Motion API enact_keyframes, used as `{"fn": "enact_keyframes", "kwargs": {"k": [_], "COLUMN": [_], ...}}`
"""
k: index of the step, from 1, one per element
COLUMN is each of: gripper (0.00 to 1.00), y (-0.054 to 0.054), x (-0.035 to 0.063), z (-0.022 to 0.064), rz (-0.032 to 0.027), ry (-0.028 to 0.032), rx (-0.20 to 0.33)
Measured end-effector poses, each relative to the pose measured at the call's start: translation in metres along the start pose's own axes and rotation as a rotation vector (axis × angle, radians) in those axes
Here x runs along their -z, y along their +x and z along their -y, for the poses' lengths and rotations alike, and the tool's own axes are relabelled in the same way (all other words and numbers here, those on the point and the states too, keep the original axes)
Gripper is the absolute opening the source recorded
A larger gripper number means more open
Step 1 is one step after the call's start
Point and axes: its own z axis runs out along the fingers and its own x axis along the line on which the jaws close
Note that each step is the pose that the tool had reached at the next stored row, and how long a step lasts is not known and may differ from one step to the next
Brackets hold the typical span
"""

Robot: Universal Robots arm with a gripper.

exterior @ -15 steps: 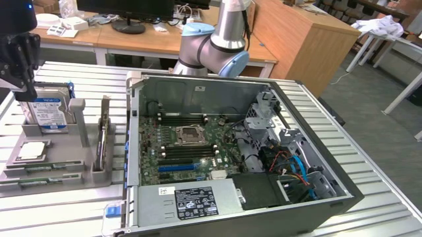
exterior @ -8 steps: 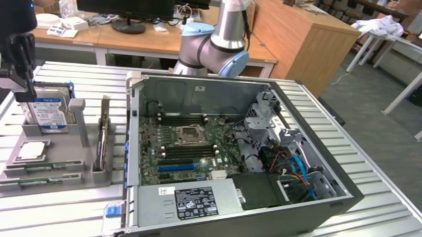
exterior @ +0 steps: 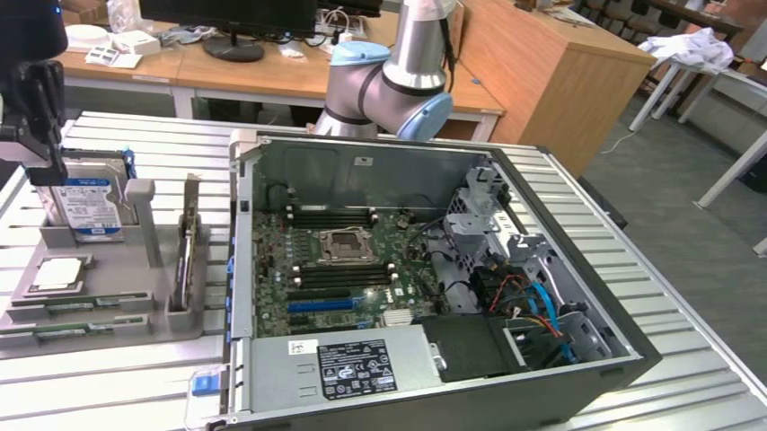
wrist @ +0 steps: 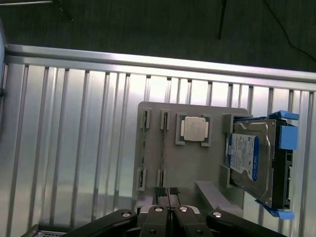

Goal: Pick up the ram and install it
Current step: 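Pick up the ram and move it above insertion slot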

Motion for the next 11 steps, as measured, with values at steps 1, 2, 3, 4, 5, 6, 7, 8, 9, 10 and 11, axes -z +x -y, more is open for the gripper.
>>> {"fn": "enact_keyframes", "kwargs": {"k": [1, 2, 3, 4, 5, 6, 7, 8, 9, 10, 11], "gripper": [0.11, 0.11, 0.11, 0.11, 0.11, 0.11, 0.11, 0.11, 0.11, 0.11, 0.11], "y": [0.0000, 0.0001, 0.0001, 0.0001, 0.0001, 0.0000, 0.0001, 0.0001, 0.0001, 0.0001, 0.0001], "x": [0.0000, -0.0001, -0.0002, -0.0001, 0.0000, -0.0001, -0.0001, 0.0000, 0.0000, -0.0001, 0.0000], "z": [0.0000, 0.0000, 0.0000, 0.0000, 0.0000, 0.0000, 0.0000, 0.0000, 0.0000, 0.0000, 0.0000], "rz": [-0.0003, -0.0002, -0.0002, -0.0003, -0.0003, -0.0003, -0.0003, -0.0003, -0.0003, -0.0003, -0.0003], "ry": [0.0021, 0.0035, 0.0036, 0.0034, 0.0034, 0.0034, 0.0034, 0.0034, 0.0034, 0.0034, 0.0034], "rx": [0.001, 0.002, 0.002, 0.002, 0.002, 0.002, 0.002, 0.002, 0.002, 0.002, 0.002]}}
